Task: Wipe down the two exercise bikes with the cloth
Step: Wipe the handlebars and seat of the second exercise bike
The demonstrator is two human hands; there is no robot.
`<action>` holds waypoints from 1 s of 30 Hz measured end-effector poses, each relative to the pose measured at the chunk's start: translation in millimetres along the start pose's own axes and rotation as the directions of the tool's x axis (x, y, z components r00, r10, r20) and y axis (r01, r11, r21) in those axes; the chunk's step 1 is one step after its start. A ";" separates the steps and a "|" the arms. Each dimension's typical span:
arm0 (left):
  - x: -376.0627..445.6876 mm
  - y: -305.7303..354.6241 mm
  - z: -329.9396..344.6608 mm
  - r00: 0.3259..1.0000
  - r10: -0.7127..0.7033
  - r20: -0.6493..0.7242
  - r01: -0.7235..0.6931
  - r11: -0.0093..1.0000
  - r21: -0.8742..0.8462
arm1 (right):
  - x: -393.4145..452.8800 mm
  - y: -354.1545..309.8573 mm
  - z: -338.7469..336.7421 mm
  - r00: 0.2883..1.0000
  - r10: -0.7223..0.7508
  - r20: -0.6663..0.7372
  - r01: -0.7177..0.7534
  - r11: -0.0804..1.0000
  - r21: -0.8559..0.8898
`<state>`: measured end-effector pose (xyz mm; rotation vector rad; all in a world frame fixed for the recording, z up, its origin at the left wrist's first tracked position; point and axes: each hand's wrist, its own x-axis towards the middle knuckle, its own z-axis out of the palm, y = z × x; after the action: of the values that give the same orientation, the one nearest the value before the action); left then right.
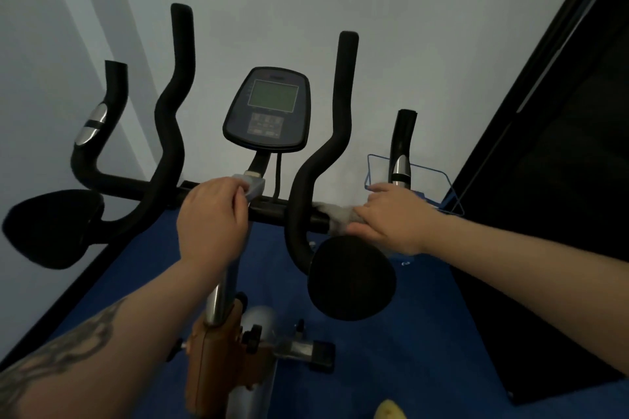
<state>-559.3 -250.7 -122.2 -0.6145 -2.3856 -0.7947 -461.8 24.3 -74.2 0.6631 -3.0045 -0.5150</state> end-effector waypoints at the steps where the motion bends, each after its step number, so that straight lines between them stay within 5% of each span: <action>1: -0.3 0.5 -0.7 1.000 0.000 0.000 0.000 1.000 -0.002 | 10.2 -10.2 1.8 0.998 0.061 0.023 -0.062 0.997 0.035; 5: 0.0 0.9 -0.9 1.000 -0.003 0.012 0.003 1.000 -0.007 | 28.1 -19.2 -1.9 0.990 0.103 0.100 -0.125 0.963 0.239; 11: 0.6 1.4 -0.7 1.000 -0.004 0.005 0.004 1.000 0.002 | -5.5 0.1 4.7 0.999 -0.039 -0.021 0.041 0.991 0.127; 16: 0.5 0.9 -1.3 1.000 0.026 0.004 -0.026 0.999 0.022 | 17.5 -35.3 15.4 0.958 0.277 -0.076 -0.276 0.961 0.025; 23: 13.8 13.1 -10.8 0.987 0.102 0.121 -0.120 0.981 0.155 | -19.6 30.9 -9.7 0.987 -0.082 -0.135 0.057 0.983 -0.175; 26: 31.6 14.5 -9.1 0.975 0.030 0.221 -0.076 0.976 0.203 | -41.2 50.3 -11.8 0.983 0.053 -0.175 -0.089 0.976 -0.201; 28: 32.8 16.2 -4.9 0.976 -0.010 0.217 -0.035 0.978 0.205 | -45.5 27.8 -1.9 0.923 0.265 -0.280 -0.270 0.963 0.021; 30: 26.5 17.4 -0.1 0.982 0.006 0.187 -0.051 0.970 0.237 | -40.8 -11.8 14.8 0.674 0.628 -0.389 -0.460 0.769 0.444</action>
<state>-569.3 -231.8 -98.8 -0.6442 -2.5833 -0.4403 -421.3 35.7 -90.0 -0.1418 -2.5544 0.1672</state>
